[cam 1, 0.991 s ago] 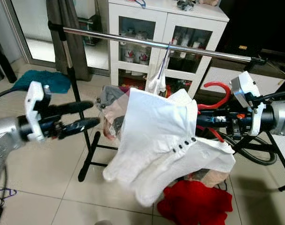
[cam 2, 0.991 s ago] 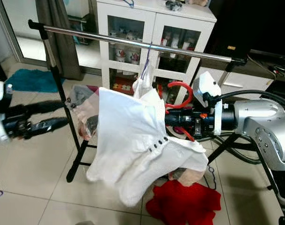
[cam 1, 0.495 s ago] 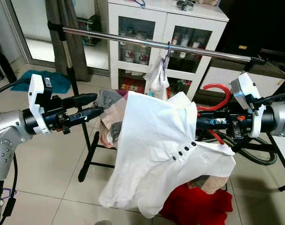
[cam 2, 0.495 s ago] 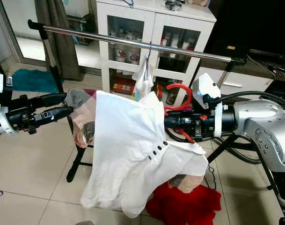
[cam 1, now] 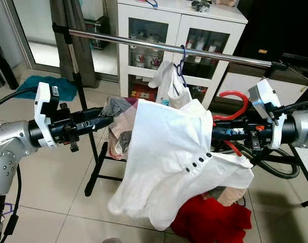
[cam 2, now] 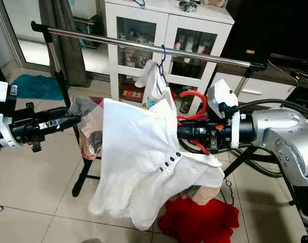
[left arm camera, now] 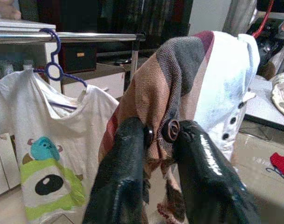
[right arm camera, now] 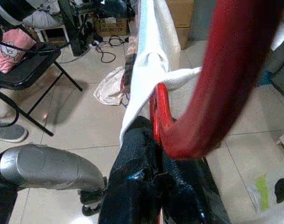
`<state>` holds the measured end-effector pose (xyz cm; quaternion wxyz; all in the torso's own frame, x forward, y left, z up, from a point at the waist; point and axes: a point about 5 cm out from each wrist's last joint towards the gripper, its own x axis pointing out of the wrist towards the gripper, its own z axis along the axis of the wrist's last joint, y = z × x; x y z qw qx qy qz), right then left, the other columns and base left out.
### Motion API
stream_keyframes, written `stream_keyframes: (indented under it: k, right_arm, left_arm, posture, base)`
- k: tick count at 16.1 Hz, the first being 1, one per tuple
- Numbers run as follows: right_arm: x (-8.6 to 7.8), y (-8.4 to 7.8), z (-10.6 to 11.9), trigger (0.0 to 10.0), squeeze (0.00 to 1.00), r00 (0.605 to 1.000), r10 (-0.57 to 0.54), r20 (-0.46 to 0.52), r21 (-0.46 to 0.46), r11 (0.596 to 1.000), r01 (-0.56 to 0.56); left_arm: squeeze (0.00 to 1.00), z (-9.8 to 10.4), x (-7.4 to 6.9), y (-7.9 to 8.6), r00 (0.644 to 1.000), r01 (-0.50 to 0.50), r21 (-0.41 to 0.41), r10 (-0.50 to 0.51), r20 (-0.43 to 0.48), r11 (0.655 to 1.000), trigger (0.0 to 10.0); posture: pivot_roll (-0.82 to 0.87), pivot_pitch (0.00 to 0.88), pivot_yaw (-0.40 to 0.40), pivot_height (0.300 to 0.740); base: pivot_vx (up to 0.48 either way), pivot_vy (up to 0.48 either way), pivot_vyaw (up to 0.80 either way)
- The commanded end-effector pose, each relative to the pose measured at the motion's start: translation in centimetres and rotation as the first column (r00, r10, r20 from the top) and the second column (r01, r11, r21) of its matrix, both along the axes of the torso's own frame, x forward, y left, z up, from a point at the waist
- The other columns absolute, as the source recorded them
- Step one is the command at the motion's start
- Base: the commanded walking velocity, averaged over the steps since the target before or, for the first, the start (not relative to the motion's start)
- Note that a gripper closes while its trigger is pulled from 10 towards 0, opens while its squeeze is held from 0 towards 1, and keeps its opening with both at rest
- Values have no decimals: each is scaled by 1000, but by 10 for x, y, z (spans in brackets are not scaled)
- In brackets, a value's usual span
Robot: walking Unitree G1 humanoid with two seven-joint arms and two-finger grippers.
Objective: Hang hanger
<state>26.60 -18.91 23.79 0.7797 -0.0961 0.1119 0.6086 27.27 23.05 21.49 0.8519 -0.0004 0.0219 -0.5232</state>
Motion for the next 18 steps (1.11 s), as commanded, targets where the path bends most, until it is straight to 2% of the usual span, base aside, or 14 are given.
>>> stream_keyframes:
  k: [1, 4, 14, 16, 18]
  right_arm:
    - [-1, -2, 6, 10000, 0, 999, 2, 41, 11, 1000, -2]
    - [-3, -2, 5, 10000, 0, 999, -6, 38, 14, 1000, 5]
    - [-3, -4, 2, 10000, 0, 999, -23, 36, 21, 1000, 22]
    - [-3, -6, 2, 10000, 0, 998, -42, 41, 20, 999, 42]
    - [-1, -13, 1, 10000, 0, 994, -97, 51, 23, 995, 96]
  left_arm:
    - [0, 2, -3, -5, 999, 33, 0, -33, -2, 999, 0]
    - [0, -1, -4, -4, 999, 25, -15, -26, -32, 1000, 0]
    - [0, -3, -8, 5, 999, -34, -22, 33, -42, 999, 0]
    - [0, -4, -10, 13, 996, -81, -11, 80, -37, 997, 0]
    - [0, 1, -6, 31, 977, -210, -20, 211, 21, 977, 0]
  posture:
    - [104, 0, -57, 740]
    - [107, 0, -53, 740]
    - [109, 0, -50, 740]
    - [109, 0, -46, 740]
    - [109, 0, -42, 740]
  base:
    - [0, 0, 0]
    - [0, 0, 0]
    - [0, 0, 0]
    - [0, 0, 0]
    - [0, 0, 0]
